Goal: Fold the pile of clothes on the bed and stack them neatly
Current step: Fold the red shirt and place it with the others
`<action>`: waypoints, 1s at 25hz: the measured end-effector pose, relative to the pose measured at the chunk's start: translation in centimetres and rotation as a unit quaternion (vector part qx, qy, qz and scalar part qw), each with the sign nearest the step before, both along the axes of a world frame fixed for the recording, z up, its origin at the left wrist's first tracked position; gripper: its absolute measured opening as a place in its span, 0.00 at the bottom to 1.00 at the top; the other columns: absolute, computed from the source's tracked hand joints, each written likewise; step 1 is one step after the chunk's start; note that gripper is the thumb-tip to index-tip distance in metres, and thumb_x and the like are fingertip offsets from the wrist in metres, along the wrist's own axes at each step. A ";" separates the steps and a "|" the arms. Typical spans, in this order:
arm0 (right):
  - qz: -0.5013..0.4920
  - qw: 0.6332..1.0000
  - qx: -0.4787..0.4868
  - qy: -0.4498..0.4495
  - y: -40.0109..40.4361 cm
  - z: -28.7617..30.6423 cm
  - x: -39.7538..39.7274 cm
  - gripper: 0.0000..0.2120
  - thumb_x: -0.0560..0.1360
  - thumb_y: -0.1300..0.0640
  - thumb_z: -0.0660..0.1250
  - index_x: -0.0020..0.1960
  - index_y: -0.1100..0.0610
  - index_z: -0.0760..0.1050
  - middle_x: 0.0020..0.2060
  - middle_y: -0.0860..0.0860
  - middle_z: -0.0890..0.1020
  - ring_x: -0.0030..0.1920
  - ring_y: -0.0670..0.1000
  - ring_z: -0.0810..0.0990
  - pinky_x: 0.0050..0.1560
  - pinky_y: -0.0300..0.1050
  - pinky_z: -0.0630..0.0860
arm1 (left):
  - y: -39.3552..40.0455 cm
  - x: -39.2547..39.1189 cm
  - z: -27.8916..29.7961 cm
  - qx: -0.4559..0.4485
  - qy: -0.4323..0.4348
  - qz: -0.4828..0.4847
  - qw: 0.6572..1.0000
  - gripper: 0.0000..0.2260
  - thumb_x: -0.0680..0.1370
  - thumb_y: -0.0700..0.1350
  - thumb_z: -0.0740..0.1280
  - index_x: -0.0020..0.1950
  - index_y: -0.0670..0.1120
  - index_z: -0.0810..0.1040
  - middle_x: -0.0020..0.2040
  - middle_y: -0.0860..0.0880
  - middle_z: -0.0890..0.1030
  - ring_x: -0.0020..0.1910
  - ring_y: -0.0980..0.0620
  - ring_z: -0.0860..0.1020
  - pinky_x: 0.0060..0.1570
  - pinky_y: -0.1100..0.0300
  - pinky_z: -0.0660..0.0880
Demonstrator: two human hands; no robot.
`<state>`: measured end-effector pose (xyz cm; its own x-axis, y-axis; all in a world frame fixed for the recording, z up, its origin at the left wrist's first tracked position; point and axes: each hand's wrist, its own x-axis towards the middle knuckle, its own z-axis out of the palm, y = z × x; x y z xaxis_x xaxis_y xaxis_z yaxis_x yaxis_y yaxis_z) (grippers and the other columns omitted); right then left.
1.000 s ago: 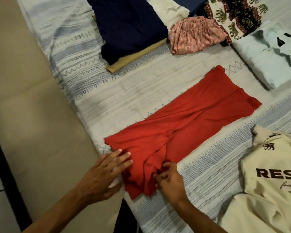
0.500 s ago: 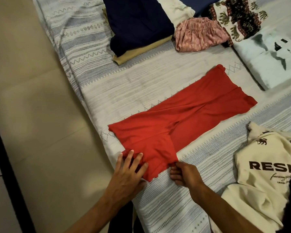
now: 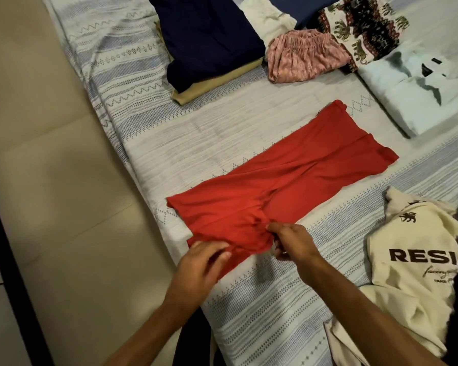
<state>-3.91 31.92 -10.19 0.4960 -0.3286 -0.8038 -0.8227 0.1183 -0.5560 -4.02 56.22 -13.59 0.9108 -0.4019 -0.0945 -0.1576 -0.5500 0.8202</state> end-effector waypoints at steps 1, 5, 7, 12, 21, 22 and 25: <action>-0.002 0.999 0.019 -0.035 -0.3 0.9 1.3 0.08 0.78 0.54 0.72 0.44 0.57 0.77 0.30 0.53 0.77 0.28 0.49 0.74 0.32 0.42 0.75 | 0.1 1.0 0.9 -0.040 0.040 0.068 0.996 0.08 0.82 0.49 0.71 0.60 0.52 0.85 0.53 0.61 0.84 0.55 0.59 0.82 0.56 0.60 0.79; -0.037 0.985 0.113 -0.124 -0.5 2.0 5.3 0.05 0.81 0.58 0.67 0.53 0.56 0.82 0.42 0.57 0.86 0.38 0.52 0.83 0.39 0.44 0.78 | 0.6 5.6 2.1 -0.084 0.075 0.190 0.975 0.09 0.83 0.48 0.69 0.63 0.53 0.82 0.54 0.60 0.85 0.54 0.59 0.84 0.54 0.58 0.82; -0.029 0.998 0.011 -0.059 -0.1 0.3 4.2 0.06 0.80 0.60 0.66 0.53 0.59 0.81 0.45 0.58 0.88 0.38 0.51 0.83 0.38 0.44 0.78 | 1.4 7.4 1.1 -0.012 0.111 0.199 0.974 0.19 0.82 0.53 0.69 0.72 0.52 0.75 0.65 0.56 0.81 0.64 0.54 0.78 0.64 0.53 0.78; 0.062 0.992 -0.106 0.036 1.6 -4.1 -1.9 0.07 0.77 0.60 0.65 0.47 0.52 0.81 0.42 0.55 0.86 0.39 0.54 0.85 0.44 0.54 0.85 | 3.7 9.5 0.1 0.136 0.045 0.159 0.977 0.27 0.79 0.52 0.73 0.75 0.47 0.70 0.71 0.43 0.73 0.68 0.43 0.68 0.67 0.46 0.67; 0.105 0.913 -0.388 -0.072 -16.5 -2.7 4.8 0.16 0.79 0.47 0.71 0.58 0.57 0.74 0.50 0.53 0.80 0.51 0.55 0.79 0.50 0.50 0.77 | -6.1 17.9 1.2 0.236 -0.110 -0.177 0.949 0.23 0.80 0.61 0.65 0.73 0.54 0.70 0.72 0.52 0.72 0.70 0.49 0.70 0.66 0.49 0.71; 0.144 0.894 -0.420 -0.067 -18.3 -2.6 6.3 0.17 0.78 0.49 0.72 0.60 0.59 0.73 0.51 0.55 0.78 0.53 0.56 0.77 0.51 0.50 0.74 | -7.7 18.2 1.0 0.257 -0.124 -0.180 0.941 0.24 0.79 0.60 0.67 0.71 0.52 0.71 0.70 0.50 0.73 0.69 0.47 0.72 0.65 0.48 0.72; 0.178 0.871 -0.449 -0.090 -20.0 -1.6 9.6 0.09 0.79 0.55 0.69 0.57 0.58 0.75 0.49 0.54 0.80 0.49 0.56 0.80 0.47 0.47 0.74 | -10.1 16.2 0.5 0.300 -0.181 -0.168 0.921 0.19 0.76 0.61 0.69 0.57 0.48 0.76 0.54 0.47 0.78 0.54 0.44 0.76 0.53 0.46 0.73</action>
